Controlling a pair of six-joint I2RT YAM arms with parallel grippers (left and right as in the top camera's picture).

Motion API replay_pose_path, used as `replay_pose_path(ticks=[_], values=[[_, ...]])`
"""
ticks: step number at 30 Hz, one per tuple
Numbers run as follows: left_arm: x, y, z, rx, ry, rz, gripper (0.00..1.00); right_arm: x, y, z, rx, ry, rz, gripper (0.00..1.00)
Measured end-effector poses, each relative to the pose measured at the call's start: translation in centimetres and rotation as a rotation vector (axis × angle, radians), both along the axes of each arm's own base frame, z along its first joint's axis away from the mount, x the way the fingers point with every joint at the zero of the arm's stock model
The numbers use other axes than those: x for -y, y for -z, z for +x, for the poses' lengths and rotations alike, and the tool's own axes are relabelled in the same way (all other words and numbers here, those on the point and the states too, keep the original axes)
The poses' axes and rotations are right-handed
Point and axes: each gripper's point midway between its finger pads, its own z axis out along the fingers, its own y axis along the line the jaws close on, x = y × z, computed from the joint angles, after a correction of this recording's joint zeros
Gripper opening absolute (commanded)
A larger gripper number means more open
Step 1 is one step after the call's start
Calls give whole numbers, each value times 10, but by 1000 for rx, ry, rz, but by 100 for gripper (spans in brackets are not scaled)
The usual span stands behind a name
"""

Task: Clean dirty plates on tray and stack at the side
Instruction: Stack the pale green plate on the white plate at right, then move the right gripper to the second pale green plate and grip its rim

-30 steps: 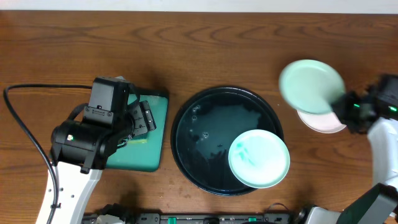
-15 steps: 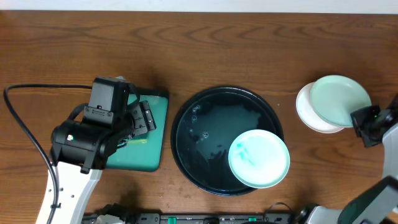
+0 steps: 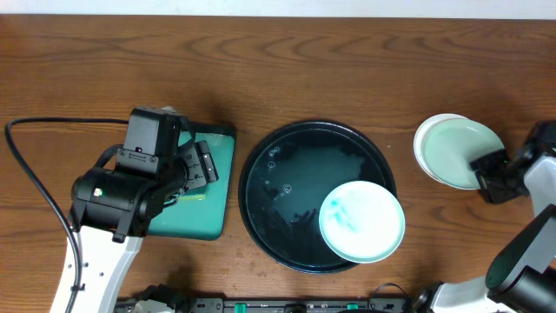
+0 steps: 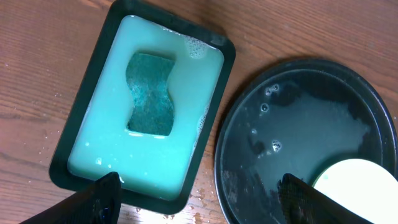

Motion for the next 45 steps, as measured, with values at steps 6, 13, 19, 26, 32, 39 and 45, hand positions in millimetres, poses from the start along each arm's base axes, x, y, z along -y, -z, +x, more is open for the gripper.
replay_pose_path(ticks=[6,13,19,26,32,39,45], values=[[0,0,0,0,0,0,81,-39,-19,29,83,-182,-38,63],[-1,2,-3,-15,0,4,82,-57,-21,18,16,-206,-60,61],[0,1,-2,-8,0,2,88,-57,-28,17,26,-256,-93,56],[0,0,0,0,0,0,88,-107,-102,26,247,-511,-206,65],[0,0,0,0,0,0,88,-168,-155,19,461,-716,-181,99],[0,0,0,0,0,0,88,-198,-132,-37,276,-775,7,96],[0,0,0,0,0,0,88,-177,-98,-104,-86,-614,18,73]])
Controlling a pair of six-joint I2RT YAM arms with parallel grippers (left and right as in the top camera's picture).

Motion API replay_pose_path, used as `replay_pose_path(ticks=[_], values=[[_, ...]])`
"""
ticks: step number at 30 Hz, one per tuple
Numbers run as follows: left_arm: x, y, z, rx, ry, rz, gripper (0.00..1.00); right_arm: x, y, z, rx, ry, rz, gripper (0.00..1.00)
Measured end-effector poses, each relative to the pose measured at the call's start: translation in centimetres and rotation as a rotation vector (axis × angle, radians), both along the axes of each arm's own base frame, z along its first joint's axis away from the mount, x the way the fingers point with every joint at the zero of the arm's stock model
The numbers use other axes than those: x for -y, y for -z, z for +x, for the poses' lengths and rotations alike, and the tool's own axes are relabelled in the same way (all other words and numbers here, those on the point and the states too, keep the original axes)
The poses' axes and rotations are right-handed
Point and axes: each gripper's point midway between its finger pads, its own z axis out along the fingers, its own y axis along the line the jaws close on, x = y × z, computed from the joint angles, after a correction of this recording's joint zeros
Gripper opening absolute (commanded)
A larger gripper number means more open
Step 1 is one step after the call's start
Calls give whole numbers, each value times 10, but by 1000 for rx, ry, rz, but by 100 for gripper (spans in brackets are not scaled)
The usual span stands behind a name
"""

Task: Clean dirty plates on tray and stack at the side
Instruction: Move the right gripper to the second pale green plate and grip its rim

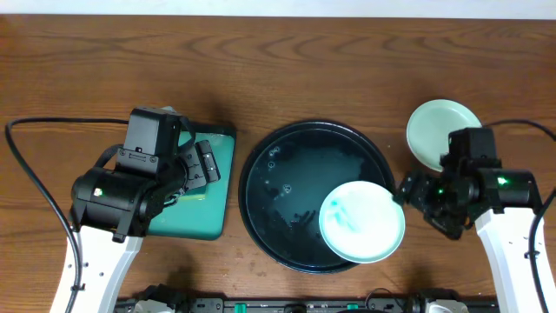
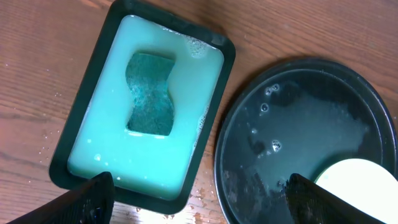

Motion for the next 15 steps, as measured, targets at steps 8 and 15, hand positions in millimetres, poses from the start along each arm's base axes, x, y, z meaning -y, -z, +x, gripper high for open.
replay_pose_path(ticks=[8,15], values=[[0,0,0,0,0,0,88,6,59,-15,-70,71,-28,65],[0,0,0,0,0,0,88,1,93,-12,-32,84,5,48]])
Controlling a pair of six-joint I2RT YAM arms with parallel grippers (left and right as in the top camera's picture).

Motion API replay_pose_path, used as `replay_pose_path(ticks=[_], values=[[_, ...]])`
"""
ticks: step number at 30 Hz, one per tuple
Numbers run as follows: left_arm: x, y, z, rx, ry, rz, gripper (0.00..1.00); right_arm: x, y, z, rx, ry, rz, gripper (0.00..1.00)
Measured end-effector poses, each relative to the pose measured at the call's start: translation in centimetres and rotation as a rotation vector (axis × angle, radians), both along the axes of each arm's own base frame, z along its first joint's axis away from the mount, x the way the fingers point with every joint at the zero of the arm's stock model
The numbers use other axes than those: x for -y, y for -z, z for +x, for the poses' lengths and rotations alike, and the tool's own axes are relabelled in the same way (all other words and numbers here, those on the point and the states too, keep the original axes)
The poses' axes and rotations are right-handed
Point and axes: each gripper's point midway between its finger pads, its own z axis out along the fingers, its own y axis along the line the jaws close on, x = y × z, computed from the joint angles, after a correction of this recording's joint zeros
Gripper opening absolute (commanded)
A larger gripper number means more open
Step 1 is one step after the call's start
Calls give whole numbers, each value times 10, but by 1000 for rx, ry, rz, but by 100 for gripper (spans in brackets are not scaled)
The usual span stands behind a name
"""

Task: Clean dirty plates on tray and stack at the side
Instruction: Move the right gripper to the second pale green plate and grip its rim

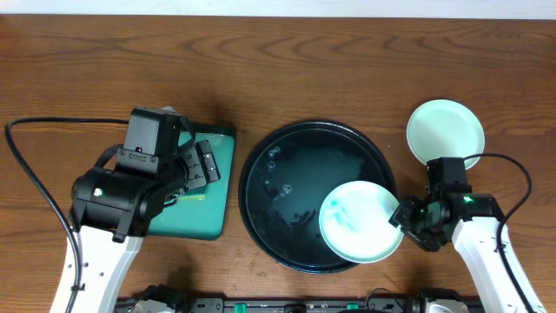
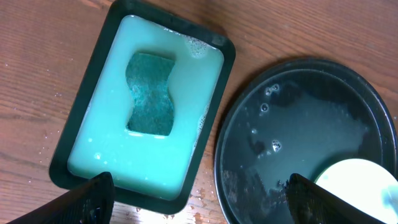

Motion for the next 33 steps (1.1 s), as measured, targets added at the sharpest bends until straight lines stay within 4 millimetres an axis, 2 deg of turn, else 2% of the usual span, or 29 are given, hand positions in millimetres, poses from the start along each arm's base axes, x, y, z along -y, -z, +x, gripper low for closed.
replay_pose_path(ticks=[2,5,7,9,10,11,16,22,28,33], values=[[0,0,0,0,0,0,88,0,1,4,17,1,1,44],[0,0,0,0,0,0,88,0,4,9,40,1,-2,31],[0,0,0,0,0,0,88,1,8,11,40,1,-4,30],[0,0,0,0,0,0,88,1,13,13,36,0,-6,25],[0,0,0,0,0,0,88,1,16,13,28,-1,-6,9],[0,0,0,0,0,0,88,1,18,13,21,1,-7,1],[0,0,0,0,0,0,88,-7,24,17,9,-19,30,1],[0,0,0,0,0,0,88,-7,20,19,41,-72,23,1],[0,0,0,0,0,0,88,-32,-11,52,302,-274,56,1],[-1,1,-2,-8,-1,2,85,-52,-16,70,377,-319,110,1]])
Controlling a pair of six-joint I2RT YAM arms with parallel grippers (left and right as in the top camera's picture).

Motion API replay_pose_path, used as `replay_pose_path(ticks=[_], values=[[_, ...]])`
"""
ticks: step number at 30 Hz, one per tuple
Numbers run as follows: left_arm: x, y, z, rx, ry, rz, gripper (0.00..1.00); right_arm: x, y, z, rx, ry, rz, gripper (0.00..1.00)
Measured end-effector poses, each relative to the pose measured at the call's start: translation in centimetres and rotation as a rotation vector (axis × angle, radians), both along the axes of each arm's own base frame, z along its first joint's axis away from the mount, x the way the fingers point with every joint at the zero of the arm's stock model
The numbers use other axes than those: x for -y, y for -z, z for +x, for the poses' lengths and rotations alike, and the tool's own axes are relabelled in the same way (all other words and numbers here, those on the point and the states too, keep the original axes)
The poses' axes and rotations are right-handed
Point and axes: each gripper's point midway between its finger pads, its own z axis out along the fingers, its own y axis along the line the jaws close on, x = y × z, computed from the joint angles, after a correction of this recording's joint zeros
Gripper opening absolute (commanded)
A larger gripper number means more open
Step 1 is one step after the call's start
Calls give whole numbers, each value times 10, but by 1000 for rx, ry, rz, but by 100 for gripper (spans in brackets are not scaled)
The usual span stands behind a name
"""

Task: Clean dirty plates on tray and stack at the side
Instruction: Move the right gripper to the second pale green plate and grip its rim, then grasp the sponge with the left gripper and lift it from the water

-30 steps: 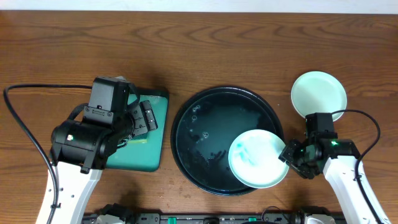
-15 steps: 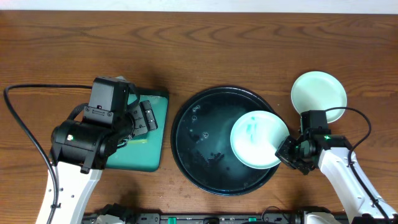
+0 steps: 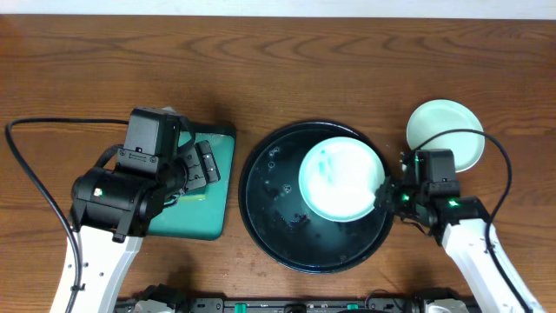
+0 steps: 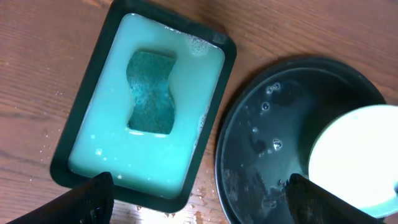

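Note:
A white plate [image 3: 340, 181] smeared with teal is over the middle of the round black tray [image 3: 265, 213], which holds water. My right gripper [image 3: 380, 196] is shut on the plate's right rim. In the left wrist view the same plate [image 4: 357, 158] shows at the right, over the tray [image 4: 261, 155]. A clean pale-green plate [image 3: 452, 130] lies on the table to the right of the tray. My left gripper [image 4: 199, 205] hangs open above the soap tray [image 4: 81, 118], with a green sponge [image 4: 151, 93] lying in the soapy water.
The soap tray [image 3: 217, 187] sits just left of the round tray, mostly under the left arm. A black cable [image 3: 35, 183] loops at the far left. Bare wooden table [image 3: 278, 69] stretches along the back.
The dirty plate has moved from the tray's lower right to about its middle, with my right gripper on its right rim. The left arm has not moved.
My right gripper was first at the right edge of the pale-green plate beside the tray. Then that plate lay alone on the table and the gripper was near the dirty plate. Then it was at the dirty plate's rim, and now holds it over the tray's middle.

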Motion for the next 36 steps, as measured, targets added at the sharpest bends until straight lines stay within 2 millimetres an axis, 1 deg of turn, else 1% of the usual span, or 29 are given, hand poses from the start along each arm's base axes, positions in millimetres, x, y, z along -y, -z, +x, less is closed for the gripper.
replay_pose_path(ticks=[3,7,8,10,12,13,15,16,19,24,27,31,36], values=[[0,1,-1,-6,0,2,84,-13,9,7,-21,-12,55,1],[0,1,-2,-7,0,2,83,-30,30,9,-92,-25,119,1],[0,1,-1,-7,0,2,82,-33,35,9,-109,-28,132,1],[-1,1,-1,-9,-3,3,75,-42,47,7,-154,-37,155,1],[-1,3,0,-17,-4,9,72,-49,59,2,-204,-40,178,1],[-1,5,1,-24,-3,14,71,-51,59,3,-215,-38,193,1],[-1,10,3,-42,-5,19,62,-54,59,4,-231,-33,214,1],[-1,12,4,-50,-9,24,59,-55,59,4,-235,-30,217,1],[-4,22,9,-84,-16,56,56,-56,59,4,-244,-26,227,1],[-13,48,22,-168,-42,146,55,-56,59,4,-247,-21,229,1],[-14,73,33,-240,-46,188,53,-56,59,4,-247,-21,229,1],[-11,109,49,-320,-37,222,52,-56,59,4,-247,-22,229,1],[-9,144,63,-384,-21,225,51,-56,59,4,-248,-22,228,1]])
